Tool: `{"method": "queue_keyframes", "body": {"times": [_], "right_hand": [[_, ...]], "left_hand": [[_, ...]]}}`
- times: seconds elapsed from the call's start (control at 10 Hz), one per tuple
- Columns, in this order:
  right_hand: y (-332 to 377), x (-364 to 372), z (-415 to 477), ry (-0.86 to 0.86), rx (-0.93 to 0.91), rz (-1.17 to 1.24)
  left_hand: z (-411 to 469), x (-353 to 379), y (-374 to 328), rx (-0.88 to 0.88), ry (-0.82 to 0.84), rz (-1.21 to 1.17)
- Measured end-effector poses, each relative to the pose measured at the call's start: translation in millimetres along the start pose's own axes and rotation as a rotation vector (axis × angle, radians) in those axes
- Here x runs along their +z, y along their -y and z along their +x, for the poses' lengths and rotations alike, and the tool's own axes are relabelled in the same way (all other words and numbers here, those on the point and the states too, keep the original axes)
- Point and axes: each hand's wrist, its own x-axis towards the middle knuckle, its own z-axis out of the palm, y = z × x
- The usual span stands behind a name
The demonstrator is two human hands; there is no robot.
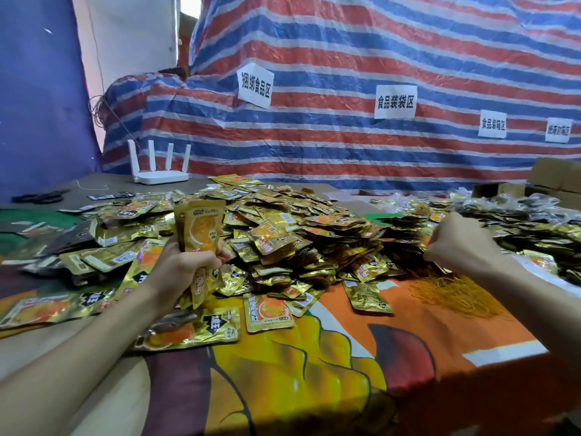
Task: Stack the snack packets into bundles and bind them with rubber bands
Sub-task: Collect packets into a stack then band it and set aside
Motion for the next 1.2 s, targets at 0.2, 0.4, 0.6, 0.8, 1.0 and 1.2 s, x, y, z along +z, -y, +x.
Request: {"method": "queue_keyframes", "body": {"times": [0.2,0.4,0.6,0.8,1.0,1.2], "right_hand": [[119.2,11.1,-36.8,0.146,-0.447,0.505],[220.3,46.0,-65.5,0.356,-0.585,0.959],[261.1,68.3,-63.0,0.328,-0.38,1.301],[255.4,86.0,-52.2,0.399,-0.314,1.252],[244.0,83.7,-47.3,0.505,-0.313,1.287],[238.9,81.5,-44.0,0.665,-0.289,1.346]], "left_hand": [[-18.6,5.9,-24.3,0.07,0.08,-0.167],[-16.6,0.3,-31.2,-0.161,-0.025,-0.216],[-6.2,-20.7,-34.6,-0.305,-0.152,-0.204],[0.9,-30.5,-28.1,-0.366,-0.101,-0.119],[-2.3,-31.3,-25.0,-0.404,0.002,-0.244],[-6.4,-40.7,-24.0,-0.245,0.194,-0.569]]}}
